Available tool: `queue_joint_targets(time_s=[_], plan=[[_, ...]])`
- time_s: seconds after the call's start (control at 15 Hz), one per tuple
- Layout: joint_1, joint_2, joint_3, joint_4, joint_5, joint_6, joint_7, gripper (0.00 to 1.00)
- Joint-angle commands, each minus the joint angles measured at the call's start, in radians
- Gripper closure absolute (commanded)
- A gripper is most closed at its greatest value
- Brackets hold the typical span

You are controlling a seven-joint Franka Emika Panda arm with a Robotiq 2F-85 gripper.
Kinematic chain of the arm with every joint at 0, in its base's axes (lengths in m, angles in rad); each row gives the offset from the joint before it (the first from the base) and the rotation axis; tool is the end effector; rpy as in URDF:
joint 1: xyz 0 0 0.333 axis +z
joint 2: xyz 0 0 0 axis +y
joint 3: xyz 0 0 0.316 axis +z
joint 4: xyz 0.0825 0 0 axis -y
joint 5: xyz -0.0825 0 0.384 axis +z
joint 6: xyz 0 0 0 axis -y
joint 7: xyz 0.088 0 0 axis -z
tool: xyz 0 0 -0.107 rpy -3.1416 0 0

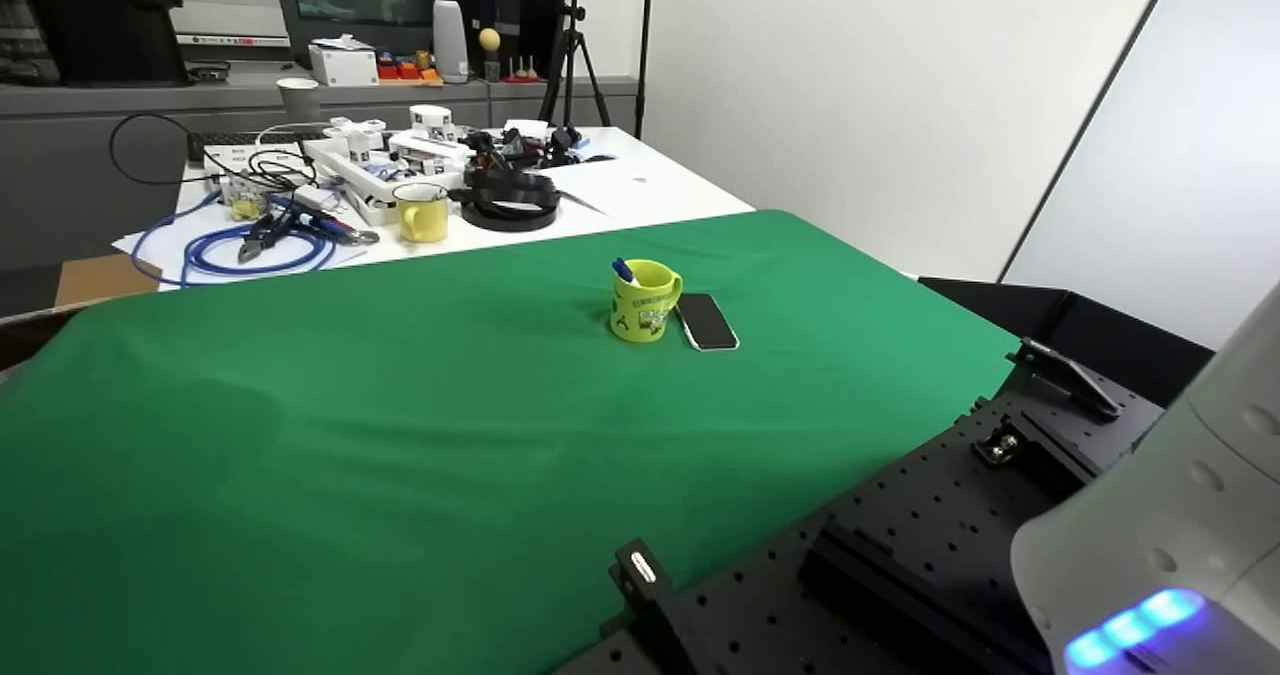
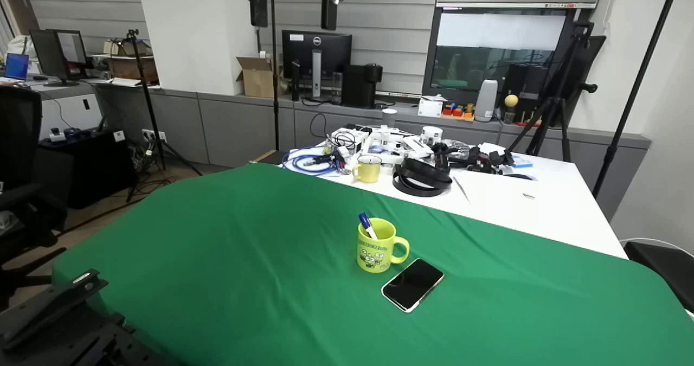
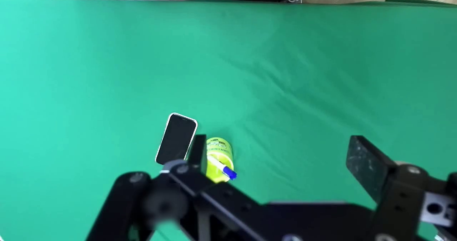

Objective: Remove the marker from the mug and put it on the table

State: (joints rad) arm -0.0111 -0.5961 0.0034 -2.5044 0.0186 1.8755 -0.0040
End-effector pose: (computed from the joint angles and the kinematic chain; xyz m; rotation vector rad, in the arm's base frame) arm 0.3650 -0.0013 0.4817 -3.1252 0.0159 0.0511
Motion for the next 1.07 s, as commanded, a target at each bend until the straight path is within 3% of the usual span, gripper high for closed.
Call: queue_joint_targets(time_s=[0.0, 0.4, 1.0], plan=[[0.003, 0.000, -0.003, 0.002, -0.002, -0.002, 0.001, 0.00], [0.003, 0.000, -0.003, 0.002, -0.002, -0.002, 0.001, 0.00], [-0.066, 0.377, 0.019, 0.174, -0.214, 0.229, 0.090, 0.00]])
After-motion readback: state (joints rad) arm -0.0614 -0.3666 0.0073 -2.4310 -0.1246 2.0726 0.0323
